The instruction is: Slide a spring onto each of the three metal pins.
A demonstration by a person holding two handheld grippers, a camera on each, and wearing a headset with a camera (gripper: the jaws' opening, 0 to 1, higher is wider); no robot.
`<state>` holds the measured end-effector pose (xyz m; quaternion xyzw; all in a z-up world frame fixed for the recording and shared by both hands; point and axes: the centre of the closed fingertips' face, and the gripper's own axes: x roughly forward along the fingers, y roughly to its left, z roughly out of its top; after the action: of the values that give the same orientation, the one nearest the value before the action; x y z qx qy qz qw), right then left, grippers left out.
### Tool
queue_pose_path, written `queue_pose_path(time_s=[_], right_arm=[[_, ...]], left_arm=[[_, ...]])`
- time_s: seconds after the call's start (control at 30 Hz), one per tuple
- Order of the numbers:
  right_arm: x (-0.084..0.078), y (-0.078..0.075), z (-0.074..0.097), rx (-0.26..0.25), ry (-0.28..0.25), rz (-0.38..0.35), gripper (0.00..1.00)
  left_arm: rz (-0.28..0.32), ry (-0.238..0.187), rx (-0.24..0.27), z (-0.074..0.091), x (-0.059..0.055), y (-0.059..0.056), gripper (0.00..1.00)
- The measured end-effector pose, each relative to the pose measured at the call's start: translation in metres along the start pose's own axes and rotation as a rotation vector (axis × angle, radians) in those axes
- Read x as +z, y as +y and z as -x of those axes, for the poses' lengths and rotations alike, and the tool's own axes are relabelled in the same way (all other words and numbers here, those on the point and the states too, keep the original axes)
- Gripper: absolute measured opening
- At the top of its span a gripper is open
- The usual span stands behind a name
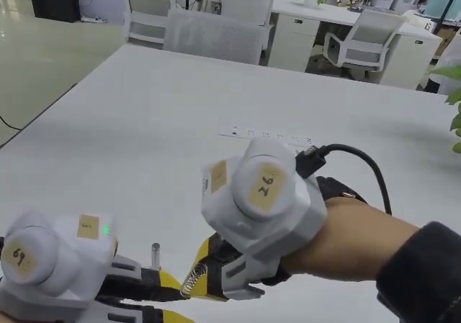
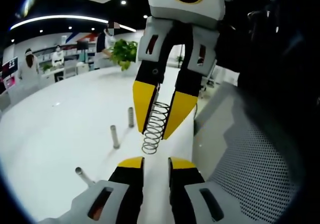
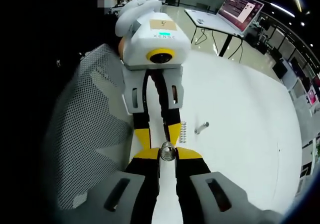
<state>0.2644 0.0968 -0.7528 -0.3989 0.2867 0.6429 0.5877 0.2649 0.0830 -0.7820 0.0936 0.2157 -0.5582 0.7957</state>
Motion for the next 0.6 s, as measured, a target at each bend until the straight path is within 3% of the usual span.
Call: queue_pose_path(time_s=[0.6], right_arm=[[-0.025, -0.007, 0.008, -0.025, 0.032, -0.057, 0.08]], left_arm=[[0.045, -0.035, 0.073, 0.017, 0.0, 0.013, 0.24]])
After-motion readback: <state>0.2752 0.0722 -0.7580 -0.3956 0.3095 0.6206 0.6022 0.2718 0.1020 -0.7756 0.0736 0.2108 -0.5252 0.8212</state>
